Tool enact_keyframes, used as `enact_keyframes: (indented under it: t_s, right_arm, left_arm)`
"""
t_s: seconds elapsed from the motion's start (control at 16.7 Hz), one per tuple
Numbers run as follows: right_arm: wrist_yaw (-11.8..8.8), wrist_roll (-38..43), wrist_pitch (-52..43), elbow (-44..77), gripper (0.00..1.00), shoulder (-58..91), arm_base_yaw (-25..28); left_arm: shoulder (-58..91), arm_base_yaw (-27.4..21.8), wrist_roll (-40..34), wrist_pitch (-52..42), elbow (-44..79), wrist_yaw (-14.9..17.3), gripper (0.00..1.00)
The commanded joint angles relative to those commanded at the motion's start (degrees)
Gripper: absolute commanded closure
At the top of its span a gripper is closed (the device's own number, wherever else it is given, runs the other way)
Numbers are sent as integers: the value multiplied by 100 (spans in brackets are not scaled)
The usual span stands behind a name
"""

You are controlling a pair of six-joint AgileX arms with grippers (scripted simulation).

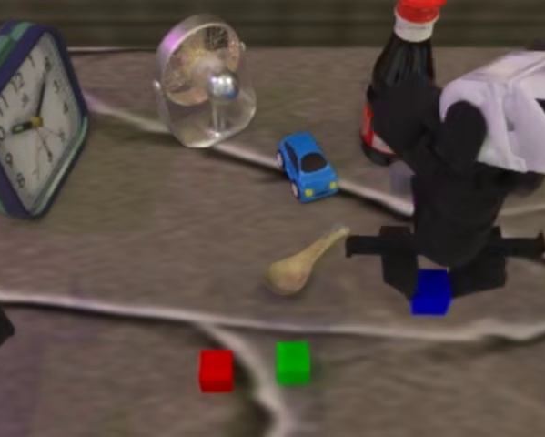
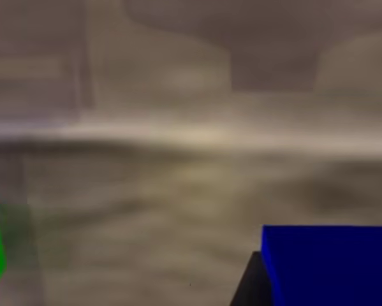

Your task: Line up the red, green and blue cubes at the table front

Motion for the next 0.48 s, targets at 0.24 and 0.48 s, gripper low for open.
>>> enact_keyframes:
  t_s: [0.24,0.48]
  right_arm:
    - [10,727,-19,-196,100,-289,880]
    - [13,820,-16,-222,100,-333,977]
  left_arm:
    - [0,0,0,0,0,0,0]
    - [0,0,0,0,0,0,0]
